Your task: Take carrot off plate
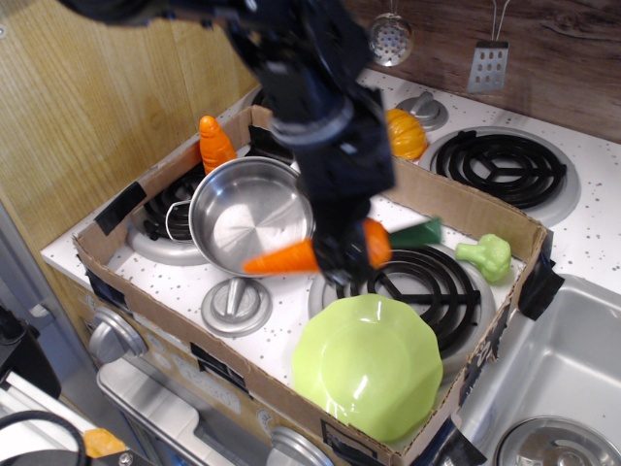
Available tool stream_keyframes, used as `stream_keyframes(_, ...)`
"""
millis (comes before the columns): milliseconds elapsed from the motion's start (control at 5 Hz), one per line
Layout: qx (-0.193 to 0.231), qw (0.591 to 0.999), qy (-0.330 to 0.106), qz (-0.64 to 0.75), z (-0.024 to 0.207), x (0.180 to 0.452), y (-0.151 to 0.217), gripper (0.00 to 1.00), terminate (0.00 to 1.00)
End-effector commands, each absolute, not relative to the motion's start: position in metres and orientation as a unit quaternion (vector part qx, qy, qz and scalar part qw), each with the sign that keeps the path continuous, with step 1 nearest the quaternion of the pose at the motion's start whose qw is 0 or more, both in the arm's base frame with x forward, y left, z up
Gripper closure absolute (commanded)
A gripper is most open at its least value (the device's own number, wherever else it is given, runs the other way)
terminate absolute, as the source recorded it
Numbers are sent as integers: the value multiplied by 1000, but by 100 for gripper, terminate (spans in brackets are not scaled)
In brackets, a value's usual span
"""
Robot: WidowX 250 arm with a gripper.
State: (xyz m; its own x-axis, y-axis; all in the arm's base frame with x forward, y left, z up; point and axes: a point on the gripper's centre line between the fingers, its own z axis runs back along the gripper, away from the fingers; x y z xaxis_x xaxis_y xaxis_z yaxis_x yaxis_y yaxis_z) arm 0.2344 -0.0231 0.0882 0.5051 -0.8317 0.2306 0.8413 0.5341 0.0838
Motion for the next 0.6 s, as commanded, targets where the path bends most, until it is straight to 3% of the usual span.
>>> stream_keyframes(0,-17,767,-106,-633,98,296,18,100,0)
stream_keyframes(400,7,693,-56,-719,111,340,27,100,0)
